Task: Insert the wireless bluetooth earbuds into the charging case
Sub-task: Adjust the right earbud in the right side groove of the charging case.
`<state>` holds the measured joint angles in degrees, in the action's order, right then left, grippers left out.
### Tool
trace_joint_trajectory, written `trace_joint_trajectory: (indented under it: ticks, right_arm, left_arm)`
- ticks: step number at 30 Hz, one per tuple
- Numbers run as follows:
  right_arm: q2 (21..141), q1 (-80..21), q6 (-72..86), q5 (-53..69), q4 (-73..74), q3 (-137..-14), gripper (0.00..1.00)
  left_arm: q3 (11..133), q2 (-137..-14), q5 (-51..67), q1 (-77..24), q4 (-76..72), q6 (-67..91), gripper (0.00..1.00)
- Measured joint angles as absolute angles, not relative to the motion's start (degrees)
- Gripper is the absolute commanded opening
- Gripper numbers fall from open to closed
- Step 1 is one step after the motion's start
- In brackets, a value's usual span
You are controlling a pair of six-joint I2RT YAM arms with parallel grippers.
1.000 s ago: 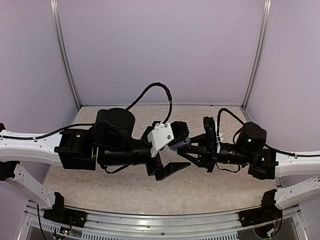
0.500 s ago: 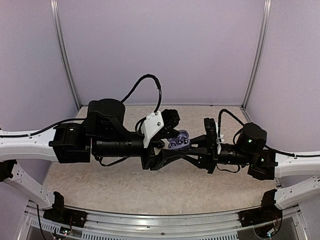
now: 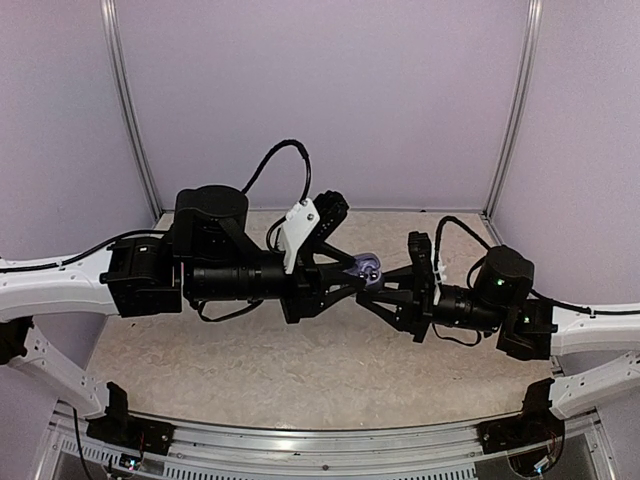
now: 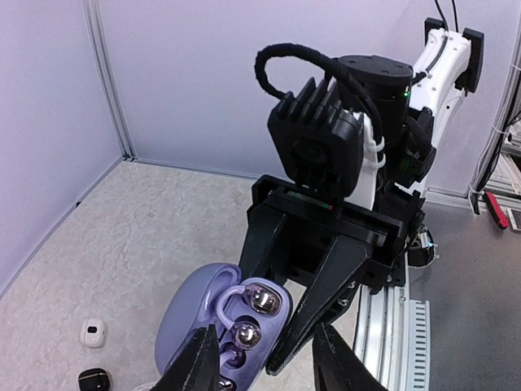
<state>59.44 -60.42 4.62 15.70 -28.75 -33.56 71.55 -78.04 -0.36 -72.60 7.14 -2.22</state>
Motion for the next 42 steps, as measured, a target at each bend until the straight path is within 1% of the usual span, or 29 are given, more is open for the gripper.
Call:
trace_joint_trajectory:
  ticks: [4,8,11,22,30,42]
  right_arm:
    - [59.29,-60.47,3.29,13.61,-26.94,-33.56,0.00]
    - [58.98,-60.49,1.91,11.86,-25.19,-33.56,0.00]
    - [58.70,-60.49,0.99,11.49,-24.84,-33.56,0.00]
    - [58.48,-60.49,-2.15,11.11,-22.72,-33.56,0.00]
    - [57.71,-60.49,-3.22,8.49,-22.33,-33.58,0.00]
    - [57.69,-60.49,-5.02,5.93,-20.29,-33.74,0.00]
  left_arm:
    - [72.88,-78.06,-0.10,-71.79,7.86,1.52,0.33]
    - [74.48,-78.32,0.34,-70.85,9.19,4.56,0.24]
    - [75.44,-78.94,0.64,-70.54,9.87,5.52,0.21]
    - [79.00,-83.64,1.28,-70.17,13.74,6.90,0.17]
    - [79.24,-84.84,0.82,-69.65,15.94,9.02,0.15]
    - [83.42,-87.72,-1.87,-68.79,19.46,10.87,0.12]
